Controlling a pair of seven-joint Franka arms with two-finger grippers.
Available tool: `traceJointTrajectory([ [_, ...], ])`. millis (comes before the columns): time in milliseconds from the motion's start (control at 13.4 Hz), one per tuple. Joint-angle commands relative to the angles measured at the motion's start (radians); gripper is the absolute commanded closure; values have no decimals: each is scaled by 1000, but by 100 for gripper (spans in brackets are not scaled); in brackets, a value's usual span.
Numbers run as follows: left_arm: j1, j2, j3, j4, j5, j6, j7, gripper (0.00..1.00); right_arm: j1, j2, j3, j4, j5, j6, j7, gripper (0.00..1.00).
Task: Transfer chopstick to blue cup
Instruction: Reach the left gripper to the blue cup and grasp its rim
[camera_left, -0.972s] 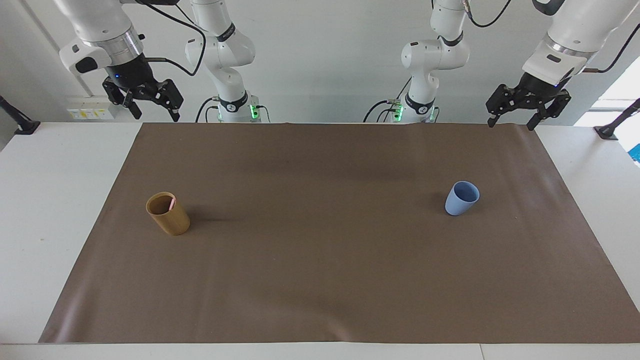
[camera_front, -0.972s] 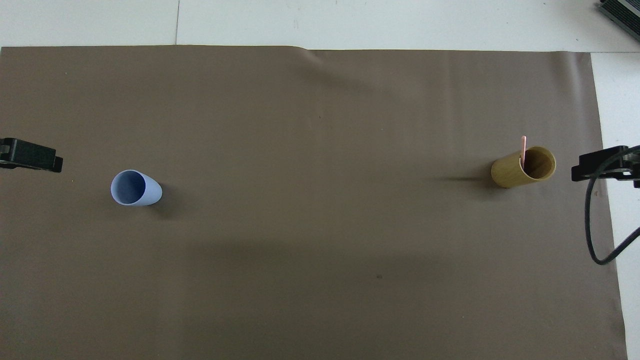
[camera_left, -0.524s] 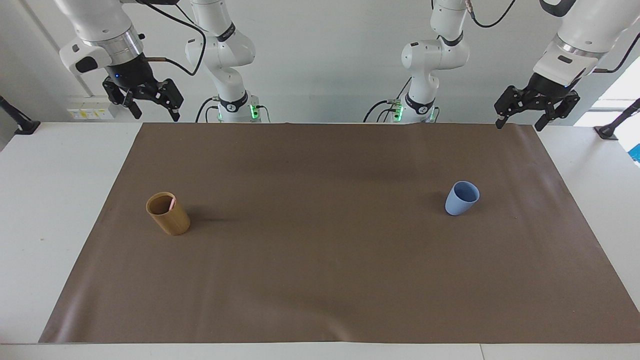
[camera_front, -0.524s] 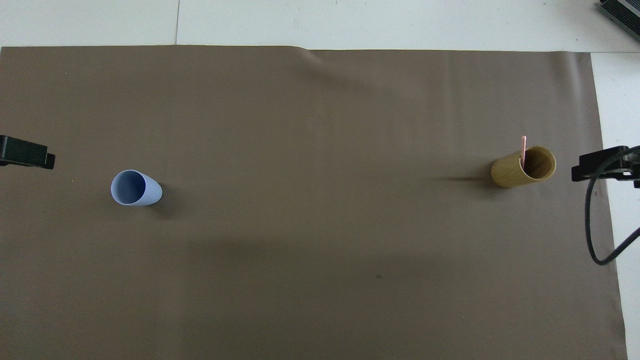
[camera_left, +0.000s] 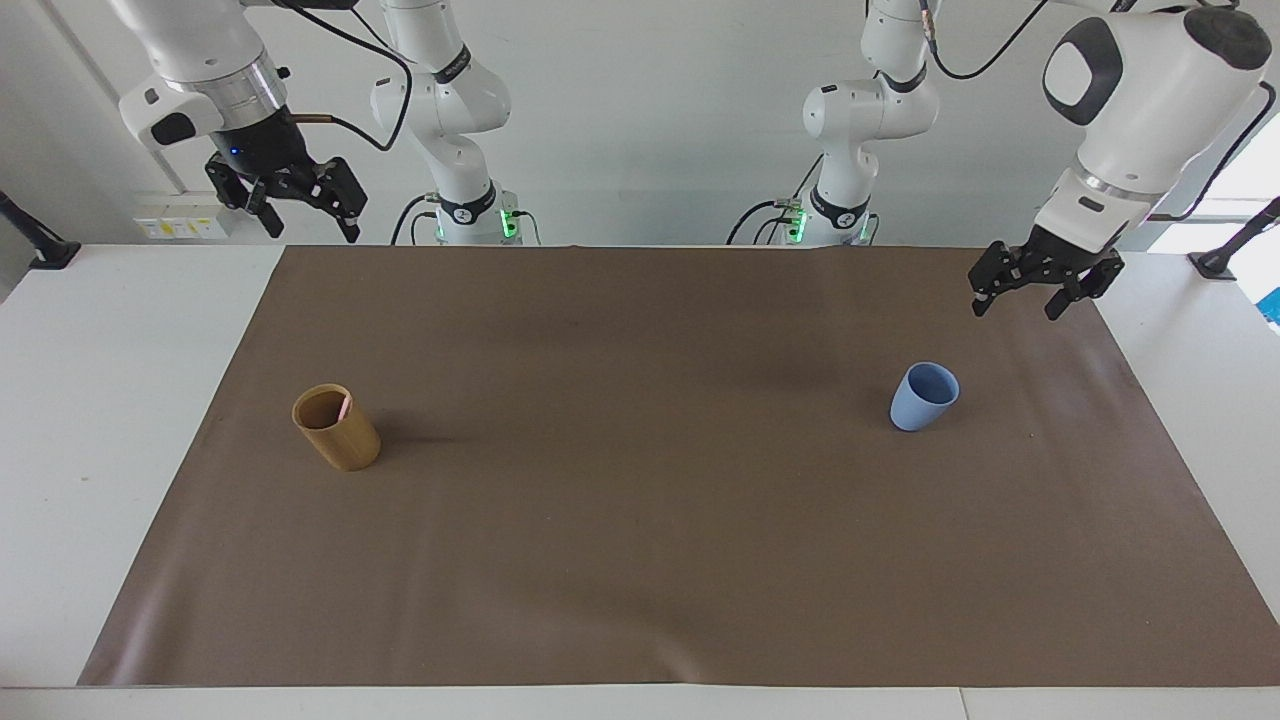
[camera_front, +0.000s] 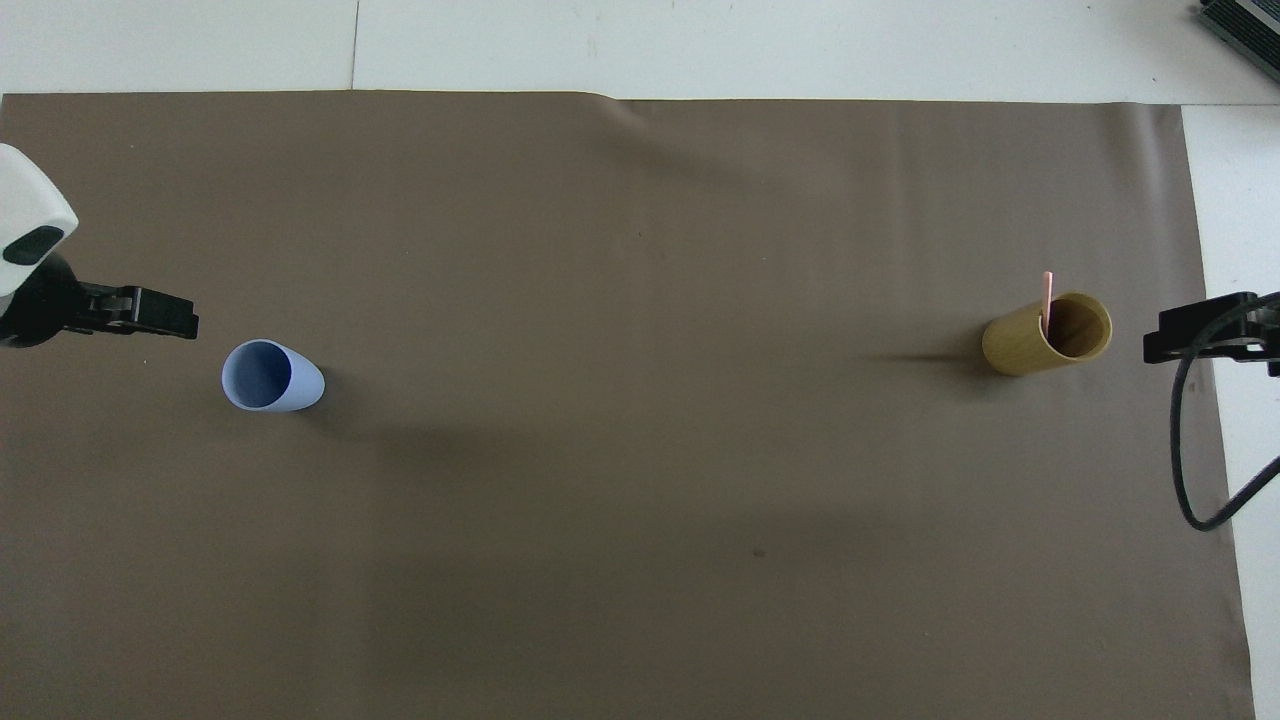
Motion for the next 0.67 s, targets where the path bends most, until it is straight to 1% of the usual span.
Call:
traceJointTrajectory([
  [0,15,-32,-5,-135,-17,87,44,0,-4,-29,2,-37,0,17,-2,0],
  [224,15,-29,-4,-247,-19,188,71,0,-6,-29,2,-37,0,14,-2,0],
  [598,54,-12,-4,-377,-19,349,73,0,-6,-29,2,-37,0,11,0,0],
])
